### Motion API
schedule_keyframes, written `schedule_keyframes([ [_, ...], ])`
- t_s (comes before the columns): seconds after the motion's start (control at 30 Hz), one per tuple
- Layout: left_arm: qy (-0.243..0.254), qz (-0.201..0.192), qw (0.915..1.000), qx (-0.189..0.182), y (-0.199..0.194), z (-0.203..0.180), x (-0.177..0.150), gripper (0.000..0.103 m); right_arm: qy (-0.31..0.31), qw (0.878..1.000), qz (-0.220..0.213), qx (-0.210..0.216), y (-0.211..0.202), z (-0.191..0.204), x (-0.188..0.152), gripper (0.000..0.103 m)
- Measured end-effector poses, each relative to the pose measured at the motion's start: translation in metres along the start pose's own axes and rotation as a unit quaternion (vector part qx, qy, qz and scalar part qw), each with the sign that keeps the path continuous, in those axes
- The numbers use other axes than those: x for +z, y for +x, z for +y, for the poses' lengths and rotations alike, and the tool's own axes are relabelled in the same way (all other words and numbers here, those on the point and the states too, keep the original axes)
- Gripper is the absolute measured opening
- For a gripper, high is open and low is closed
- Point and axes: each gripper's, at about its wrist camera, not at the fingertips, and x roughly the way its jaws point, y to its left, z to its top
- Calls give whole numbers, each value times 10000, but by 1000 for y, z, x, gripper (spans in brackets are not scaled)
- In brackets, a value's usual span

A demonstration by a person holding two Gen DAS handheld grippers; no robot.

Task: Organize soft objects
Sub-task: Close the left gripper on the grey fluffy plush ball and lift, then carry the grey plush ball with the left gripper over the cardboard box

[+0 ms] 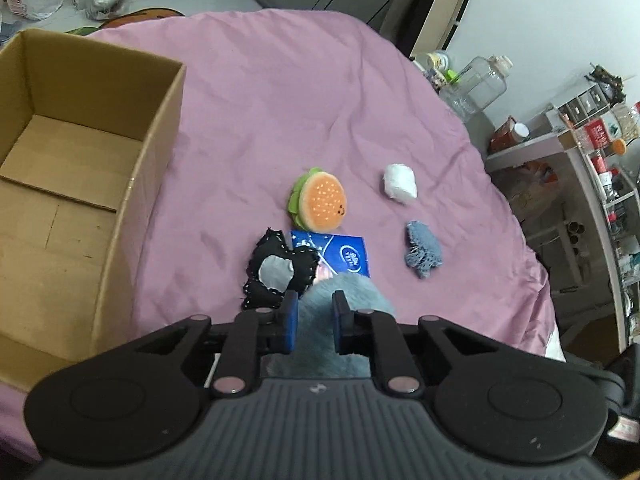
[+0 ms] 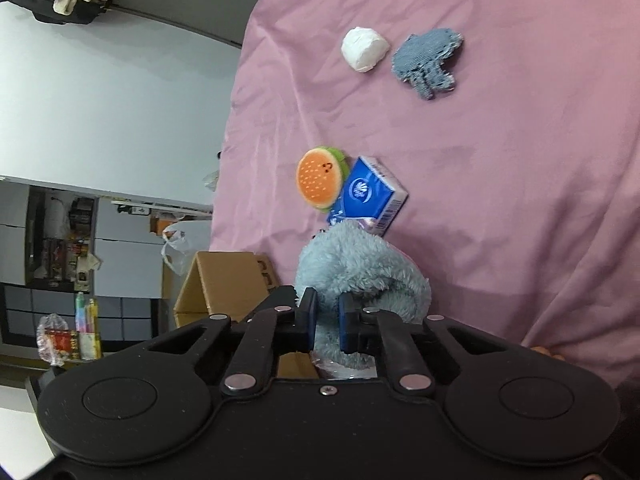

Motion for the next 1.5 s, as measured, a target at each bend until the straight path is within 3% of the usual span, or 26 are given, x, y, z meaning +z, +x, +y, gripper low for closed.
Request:
schedule_keyframes([
  [0.13, 12, 109, 9999, 0, 10, -1, 1, 43, 9, 9997, -121, -215, -1, -4, 1, 11],
  [0.23, 55, 118, 9999, -23, 16, -5, 1, 50, 9, 9991, -212, -355, -1, -6, 2, 11],
  [0.6, 30, 228, 9996, -134, 43, -15, -9, 50, 202, 9958, -531, -714, -2, -19, 9, 11],
  [0.73, -199, 286, 9989, -313, 47, -16, -11, 36, 214, 9952, -559, -776, -1, -21, 12, 11],
  [0.83, 72, 171, 9996, -195, 44, -28, -13, 30, 222, 9955, -563, -731, -1, -21, 12, 11],
  [1.13, 71, 12, 9996, -270, 15, -28, -9, 28, 165, 9980, -541, -292, -14, -8, 8, 11],
  [1.5, 14, -407, 9983, -418, -37, -24, 11, 28, -214, 9977, -645, 44, -24, 43, -4, 11],
])
